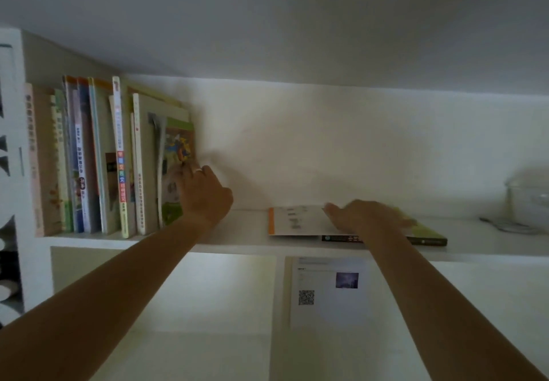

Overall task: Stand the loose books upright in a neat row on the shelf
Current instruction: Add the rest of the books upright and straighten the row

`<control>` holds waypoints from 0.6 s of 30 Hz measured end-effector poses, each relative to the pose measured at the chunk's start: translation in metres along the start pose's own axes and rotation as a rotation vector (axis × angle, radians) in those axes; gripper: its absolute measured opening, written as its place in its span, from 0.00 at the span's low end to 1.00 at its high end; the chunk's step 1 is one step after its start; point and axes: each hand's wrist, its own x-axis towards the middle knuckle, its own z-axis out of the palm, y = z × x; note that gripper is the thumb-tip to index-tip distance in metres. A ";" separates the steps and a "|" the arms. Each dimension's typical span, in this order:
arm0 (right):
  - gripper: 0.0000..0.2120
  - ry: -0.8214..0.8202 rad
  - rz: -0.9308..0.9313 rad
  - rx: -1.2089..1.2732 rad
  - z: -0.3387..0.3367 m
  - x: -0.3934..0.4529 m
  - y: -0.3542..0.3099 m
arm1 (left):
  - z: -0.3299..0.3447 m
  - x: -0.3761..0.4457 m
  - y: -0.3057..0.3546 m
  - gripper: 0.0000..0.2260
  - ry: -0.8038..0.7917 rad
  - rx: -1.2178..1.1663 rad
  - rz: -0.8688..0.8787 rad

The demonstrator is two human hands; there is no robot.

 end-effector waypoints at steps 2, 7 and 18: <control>0.63 -0.127 0.072 0.038 0.023 0.050 0.017 | 0.002 0.003 -0.012 0.27 0.043 -0.031 -0.014; 0.71 -0.134 -0.038 -0.012 0.024 0.071 0.027 | 0.014 0.003 -0.010 0.24 0.065 -0.076 -0.009; 0.41 0.188 -0.384 -0.095 0.025 -0.031 -0.040 | 0.013 0.014 0.002 0.18 -0.001 -0.215 -0.084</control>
